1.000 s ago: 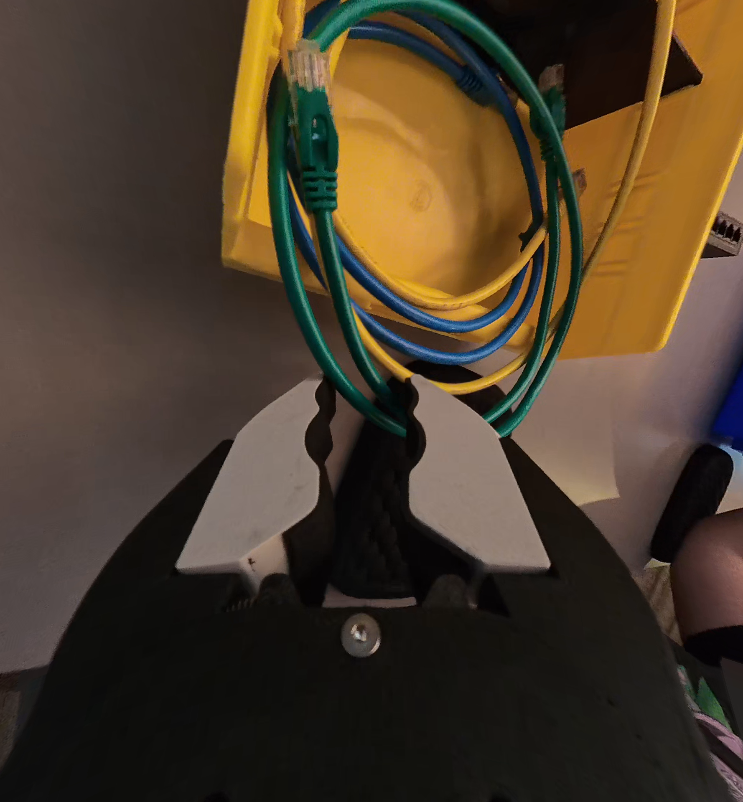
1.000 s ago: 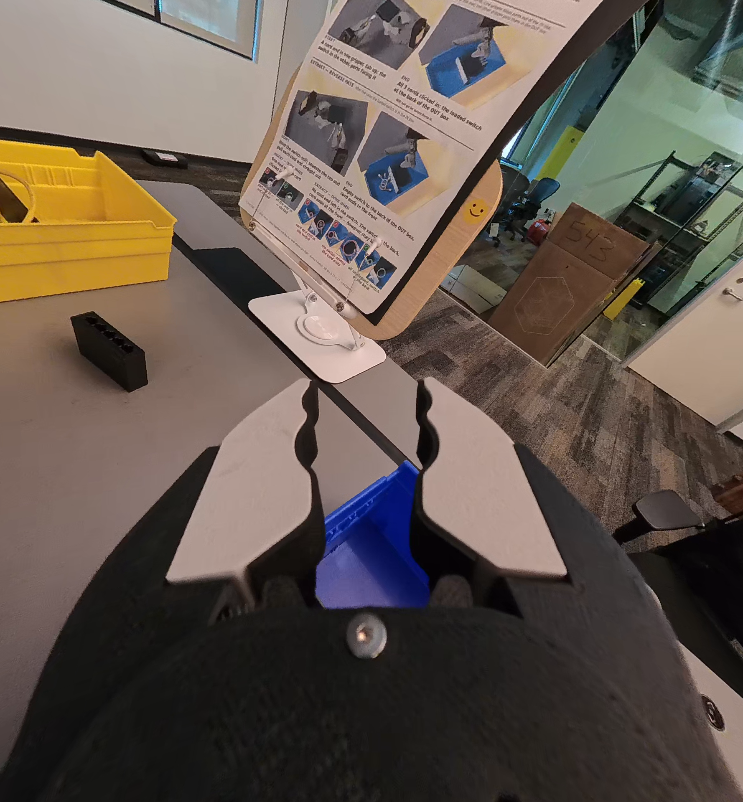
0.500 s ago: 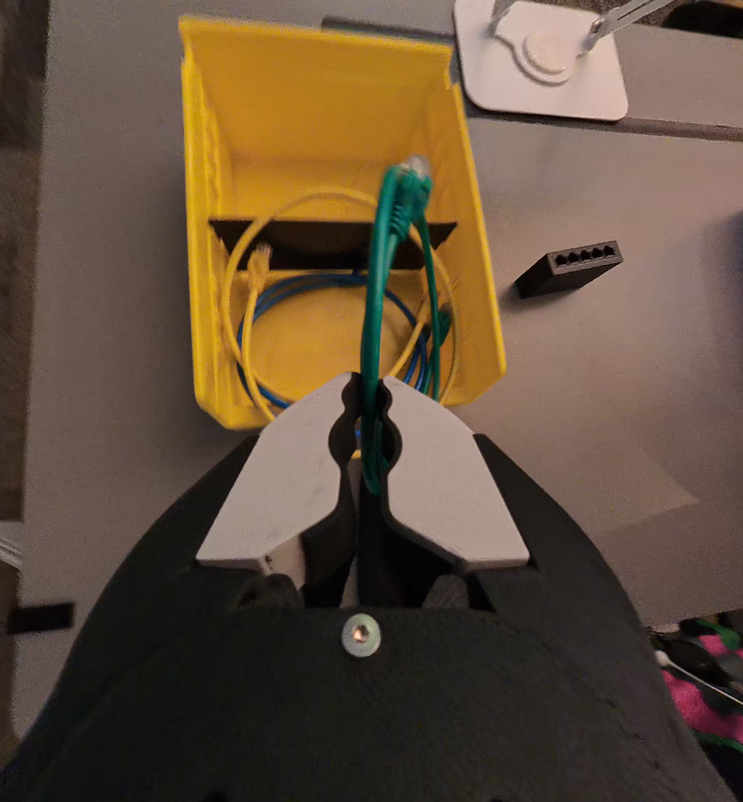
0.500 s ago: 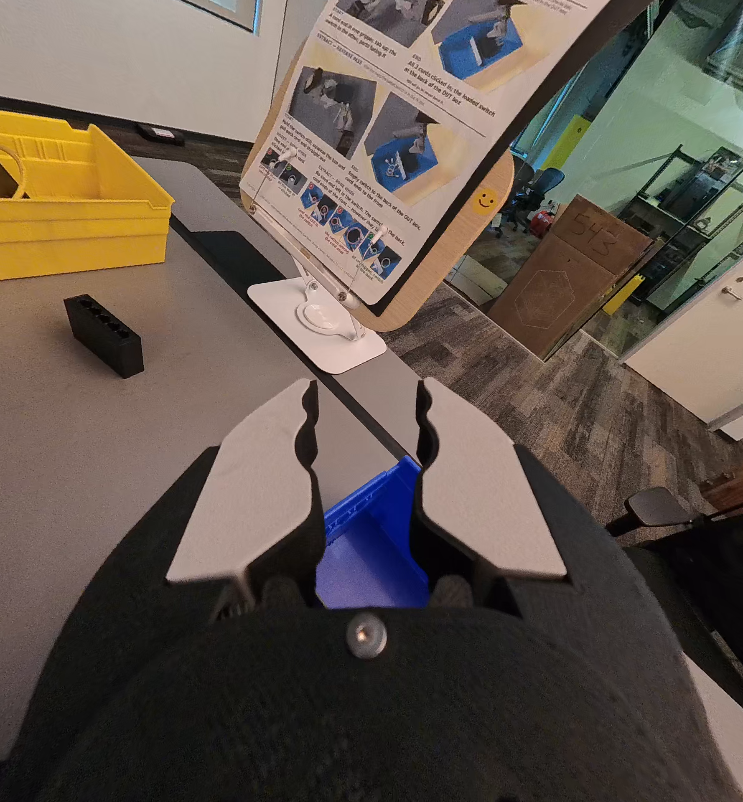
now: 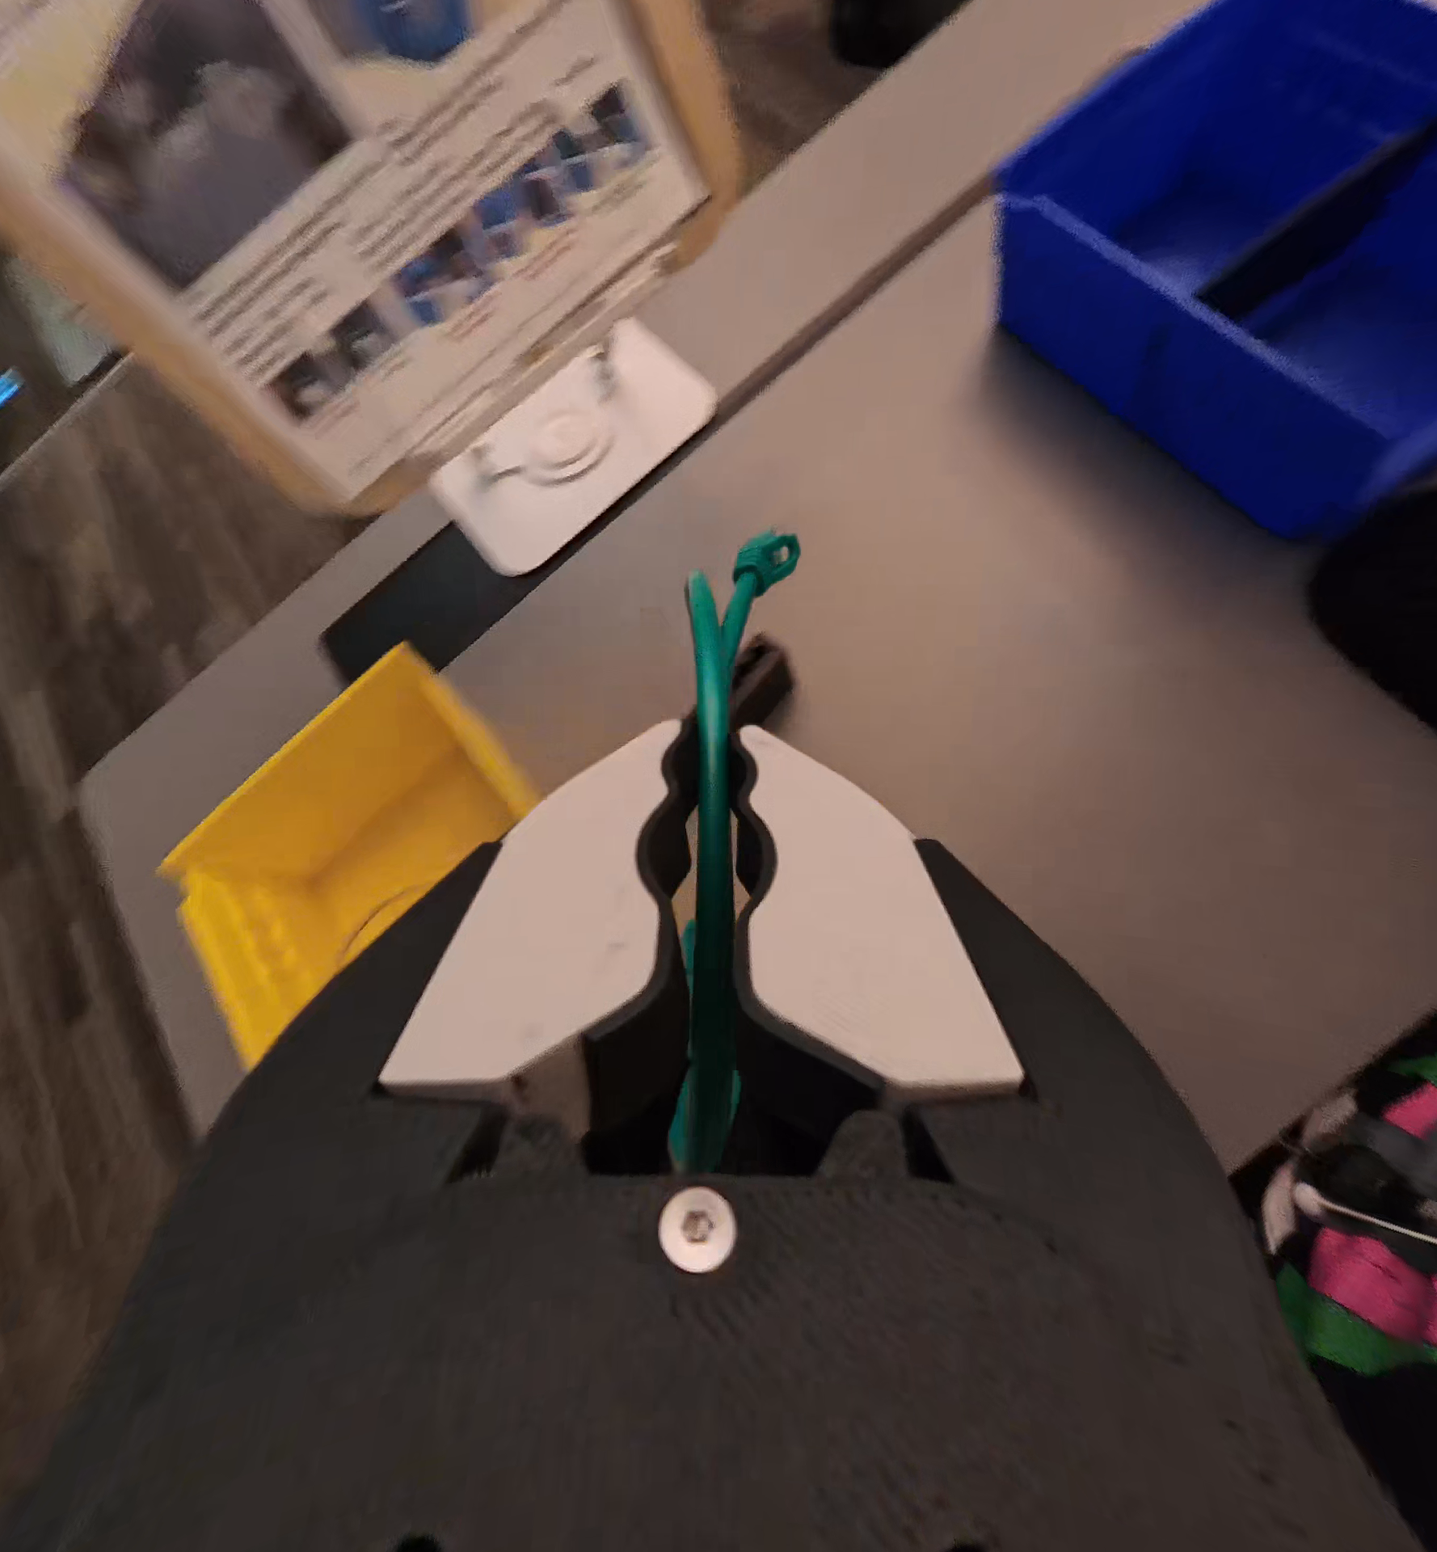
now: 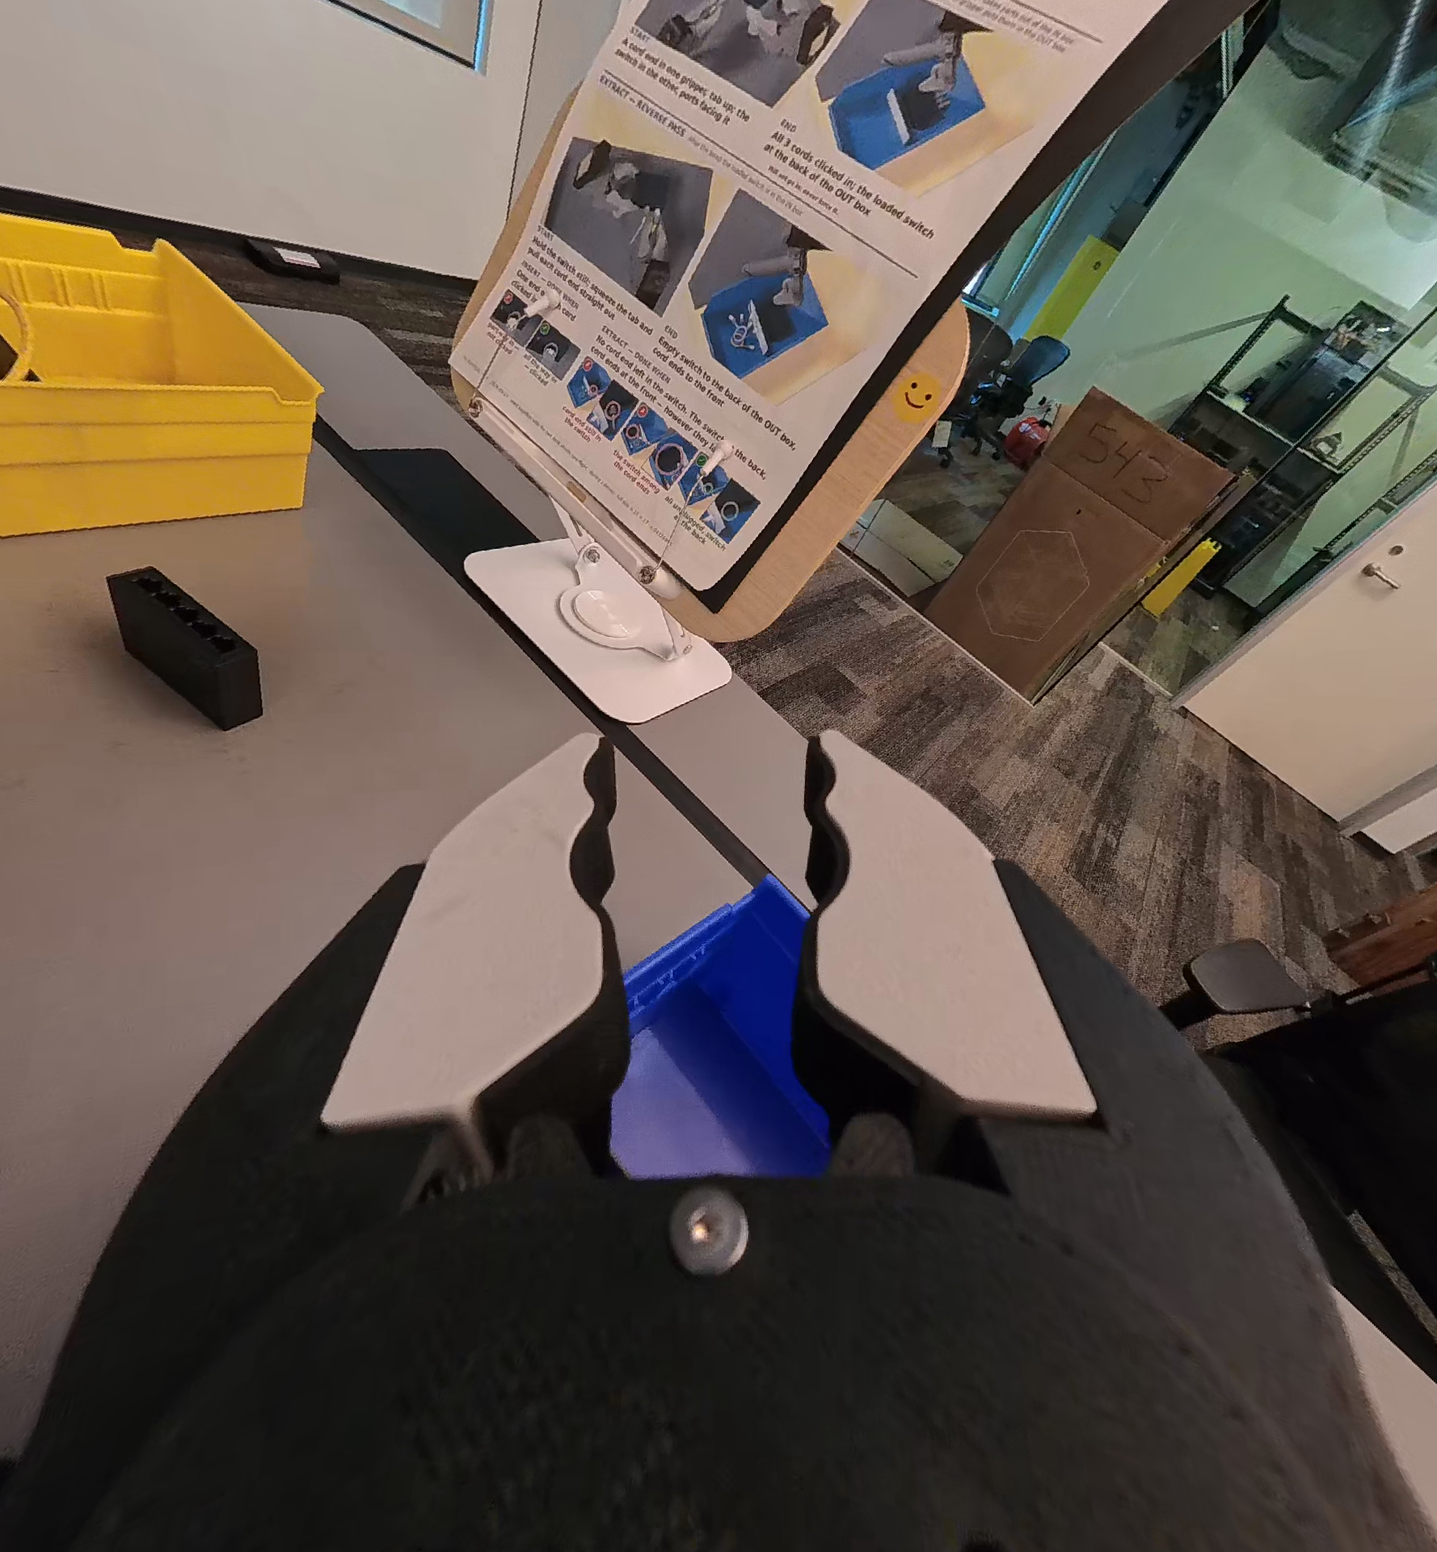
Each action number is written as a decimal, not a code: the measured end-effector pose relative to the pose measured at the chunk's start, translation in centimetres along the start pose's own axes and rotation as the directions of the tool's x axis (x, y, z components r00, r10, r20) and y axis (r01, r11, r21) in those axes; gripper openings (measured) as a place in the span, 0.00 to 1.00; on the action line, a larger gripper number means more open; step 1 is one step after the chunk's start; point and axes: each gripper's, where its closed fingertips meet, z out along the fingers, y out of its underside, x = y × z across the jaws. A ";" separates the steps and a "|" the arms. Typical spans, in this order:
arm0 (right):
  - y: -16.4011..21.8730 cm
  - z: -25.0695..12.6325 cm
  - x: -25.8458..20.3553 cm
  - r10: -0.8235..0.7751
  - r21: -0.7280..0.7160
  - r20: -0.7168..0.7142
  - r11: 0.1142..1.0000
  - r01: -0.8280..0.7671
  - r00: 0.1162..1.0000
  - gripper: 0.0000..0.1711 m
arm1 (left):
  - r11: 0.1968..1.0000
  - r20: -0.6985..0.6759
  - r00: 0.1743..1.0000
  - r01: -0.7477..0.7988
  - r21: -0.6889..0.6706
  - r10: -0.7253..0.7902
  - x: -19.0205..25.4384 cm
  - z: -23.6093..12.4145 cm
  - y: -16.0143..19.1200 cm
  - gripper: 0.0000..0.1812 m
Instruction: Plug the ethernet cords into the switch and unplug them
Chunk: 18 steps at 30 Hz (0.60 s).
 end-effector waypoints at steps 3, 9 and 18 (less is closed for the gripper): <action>0.1 -0.3 0.1 0.008 0.005 -0.002 1.000 -0.008 1.000 0.26 | 0.998 -0.241 0.969 -0.047 0.030 0.053 5.5 3.1 -1.8 0.03; 0.5 -0.5 0.6 0.019 0.007 -0.008 1.000 -0.019 1.000 0.26 | 0.997 -0.633 0.772 0.000 -0.080 -0.051 12.6 12.4 -0.7 0.03; 2.1 0.4 1.1 0.022 -0.054 -0.025 0.998 -0.024 0.999 0.26 | 0.965 -0.470 0.883 -0.115 -0.234 -0.009 11.1 26.8 3.3 0.03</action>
